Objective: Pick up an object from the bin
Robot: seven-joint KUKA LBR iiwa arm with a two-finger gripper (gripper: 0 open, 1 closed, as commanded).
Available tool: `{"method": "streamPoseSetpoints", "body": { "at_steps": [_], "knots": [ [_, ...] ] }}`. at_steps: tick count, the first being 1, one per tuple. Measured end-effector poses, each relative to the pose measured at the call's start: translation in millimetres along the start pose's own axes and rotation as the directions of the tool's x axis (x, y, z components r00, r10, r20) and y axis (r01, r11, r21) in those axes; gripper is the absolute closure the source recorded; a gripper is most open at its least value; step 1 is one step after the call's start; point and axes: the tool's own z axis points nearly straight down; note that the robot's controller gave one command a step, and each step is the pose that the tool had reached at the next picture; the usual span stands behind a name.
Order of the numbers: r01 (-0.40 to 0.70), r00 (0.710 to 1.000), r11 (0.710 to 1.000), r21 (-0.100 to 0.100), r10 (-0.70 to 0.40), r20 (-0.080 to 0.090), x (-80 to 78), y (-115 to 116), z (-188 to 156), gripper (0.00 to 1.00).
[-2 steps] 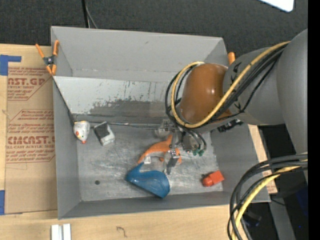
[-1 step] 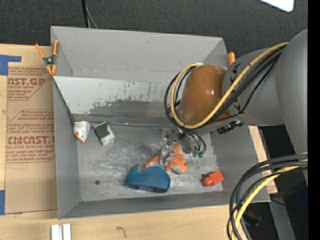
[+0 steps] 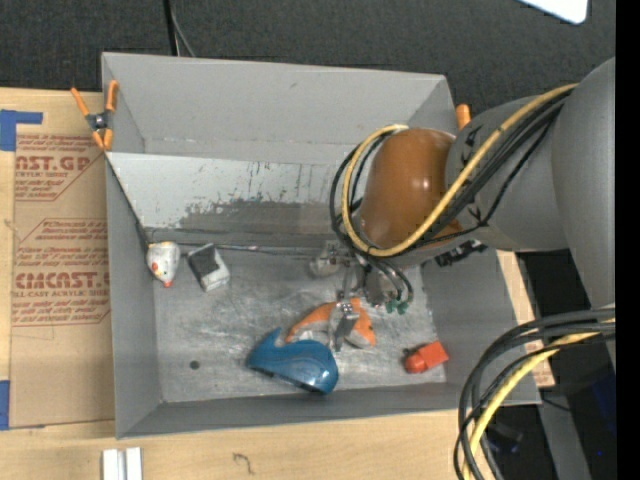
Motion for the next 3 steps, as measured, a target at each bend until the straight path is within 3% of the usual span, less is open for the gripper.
{"method": "streamPoseSetpoints", "body": {
  "at_steps": [1, 2, 3],
  "knots": [
    [0.000, 1.000, 1.000, -0.002, 0.000, -0.005, 1.2, 1.0, 0.8, 1.00],
    [0.000, 1.000, 1.000, 0.000, 0.000, -0.001, 0.1, 0.1, 0.1, 0.00],
    [0.000, 1.000, 1.000, -0.002, 0.000, -0.005, 1.2, 1.0, 0.8, 1.00]
  ]
}}
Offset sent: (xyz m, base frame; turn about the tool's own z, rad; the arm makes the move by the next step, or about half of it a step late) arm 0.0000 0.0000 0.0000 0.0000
